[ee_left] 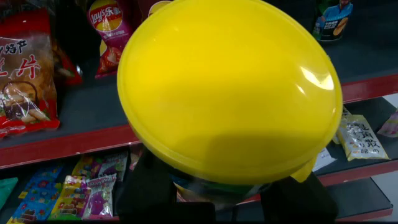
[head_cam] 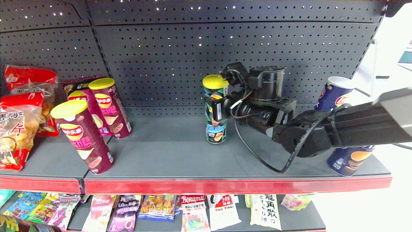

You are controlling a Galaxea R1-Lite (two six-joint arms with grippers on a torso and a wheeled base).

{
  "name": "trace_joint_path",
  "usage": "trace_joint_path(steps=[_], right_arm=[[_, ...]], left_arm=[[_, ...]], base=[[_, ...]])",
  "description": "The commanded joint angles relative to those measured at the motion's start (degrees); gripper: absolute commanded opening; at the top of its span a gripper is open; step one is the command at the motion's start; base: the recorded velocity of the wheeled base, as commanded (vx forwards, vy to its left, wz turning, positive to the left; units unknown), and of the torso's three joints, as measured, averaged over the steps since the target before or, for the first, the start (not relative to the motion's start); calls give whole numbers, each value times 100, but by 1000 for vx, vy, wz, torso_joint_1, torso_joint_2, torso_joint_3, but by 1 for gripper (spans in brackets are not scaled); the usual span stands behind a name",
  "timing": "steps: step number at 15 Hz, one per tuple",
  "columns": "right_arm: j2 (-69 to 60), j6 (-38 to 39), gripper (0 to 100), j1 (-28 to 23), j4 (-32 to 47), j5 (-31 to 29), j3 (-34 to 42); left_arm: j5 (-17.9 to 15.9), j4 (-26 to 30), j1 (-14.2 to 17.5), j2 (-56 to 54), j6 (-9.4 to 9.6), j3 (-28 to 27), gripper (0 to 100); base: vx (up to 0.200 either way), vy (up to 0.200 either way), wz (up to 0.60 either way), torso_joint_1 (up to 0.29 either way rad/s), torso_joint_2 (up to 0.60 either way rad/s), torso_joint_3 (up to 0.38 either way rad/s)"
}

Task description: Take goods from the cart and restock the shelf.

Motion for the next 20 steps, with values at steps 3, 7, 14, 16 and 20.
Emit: trace_joint_path(steps=[3,7,14,16,20], right_arm=[[-1095,16,0,188,-43,-153,1221],[-1297,24,0,214,-298,-328,1775],[-1262,59,0,530,-641,-451,2118],[-1139,42,0,583,-860,-548,2153],[-955,33,0,601,-1247,-891,2355]], left_arm=[[9,-8,0,7,-6,-93,0],[9,-8,0,-2,-6,-102,0],[18,-8,0,-28,-6,-111,0],[27,-8,0,-55,-6,-111,0],[27,-8,0,-81,-6,-119,0]], base=[[0,0,0,0,0,0],[0,0,0,0,0,0],[0,0,0,0,0,0],[0,0,0,0,0,0],[0,0,0,0,0,0]])
